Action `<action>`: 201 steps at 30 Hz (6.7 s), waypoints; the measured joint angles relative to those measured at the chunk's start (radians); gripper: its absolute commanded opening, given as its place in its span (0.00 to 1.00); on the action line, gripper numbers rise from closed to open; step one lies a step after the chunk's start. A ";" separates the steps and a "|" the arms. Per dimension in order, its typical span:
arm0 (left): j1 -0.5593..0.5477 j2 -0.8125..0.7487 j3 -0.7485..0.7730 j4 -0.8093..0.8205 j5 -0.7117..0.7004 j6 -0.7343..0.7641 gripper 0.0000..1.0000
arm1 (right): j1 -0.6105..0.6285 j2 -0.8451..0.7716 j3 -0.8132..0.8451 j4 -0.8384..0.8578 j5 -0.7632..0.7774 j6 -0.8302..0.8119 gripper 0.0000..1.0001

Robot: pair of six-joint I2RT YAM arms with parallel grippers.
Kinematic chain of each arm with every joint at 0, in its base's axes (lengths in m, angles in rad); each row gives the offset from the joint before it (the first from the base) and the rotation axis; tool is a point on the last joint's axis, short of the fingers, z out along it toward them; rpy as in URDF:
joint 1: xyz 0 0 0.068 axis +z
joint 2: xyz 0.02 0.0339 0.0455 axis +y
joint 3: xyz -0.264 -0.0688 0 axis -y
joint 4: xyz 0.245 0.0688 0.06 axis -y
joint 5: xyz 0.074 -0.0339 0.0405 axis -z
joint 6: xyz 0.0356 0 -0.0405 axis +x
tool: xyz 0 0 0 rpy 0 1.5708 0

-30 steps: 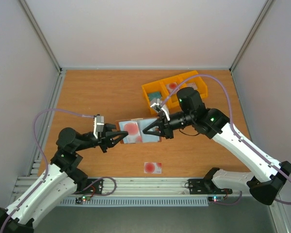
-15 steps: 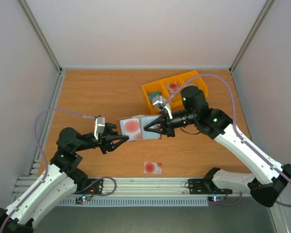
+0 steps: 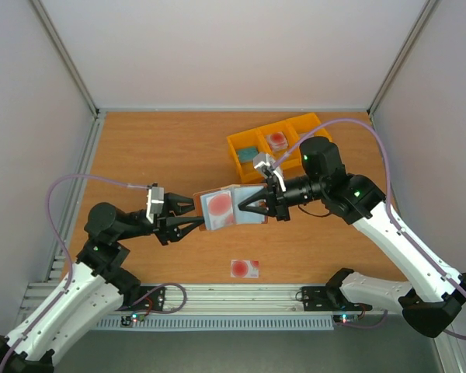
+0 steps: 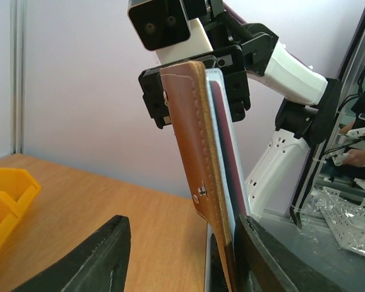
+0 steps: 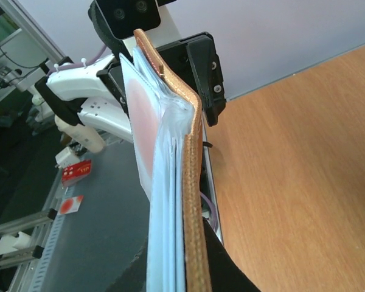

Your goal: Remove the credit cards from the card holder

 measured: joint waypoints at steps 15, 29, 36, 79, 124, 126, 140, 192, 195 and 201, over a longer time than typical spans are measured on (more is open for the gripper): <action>-0.024 0.029 0.002 -0.006 -0.053 -0.007 0.66 | 0.000 0.039 0.014 0.002 0.014 0.009 0.01; -0.026 0.012 0.019 -0.056 -0.061 -0.008 0.90 | 0.000 0.041 0.028 -0.025 0.124 0.012 0.01; -0.026 0.014 0.029 -0.058 -0.047 -0.009 0.53 | 0.000 0.041 0.031 -0.036 0.145 0.013 0.01; -0.093 0.097 0.145 -0.529 -0.623 0.499 0.00 | 0.026 0.068 -0.024 -0.009 0.383 0.092 0.68; 0.063 0.052 0.101 -0.512 -0.396 -0.143 0.56 | 0.019 0.030 -0.281 0.359 0.187 0.239 0.01; 0.090 0.050 0.119 -0.555 -0.530 -0.076 0.55 | 0.019 0.039 -0.254 0.280 0.306 0.258 0.01; 0.054 0.083 0.070 -0.254 -0.178 -0.141 0.38 | 0.171 0.229 0.003 0.011 0.735 0.323 0.01; 0.018 0.080 0.044 -0.108 0.006 -0.163 0.17 | 0.135 0.122 -0.055 0.213 0.121 0.091 0.01; 0.018 0.085 0.046 -0.113 0.000 -0.140 0.20 | 0.120 0.135 -0.053 0.223 0.108 0.095 0.01; 0.027 0.087 0.056 -0.133 -0.050 -0.097 0.21 | 0.103 0.182 -0.018 0.233 0.106 0.106 0.01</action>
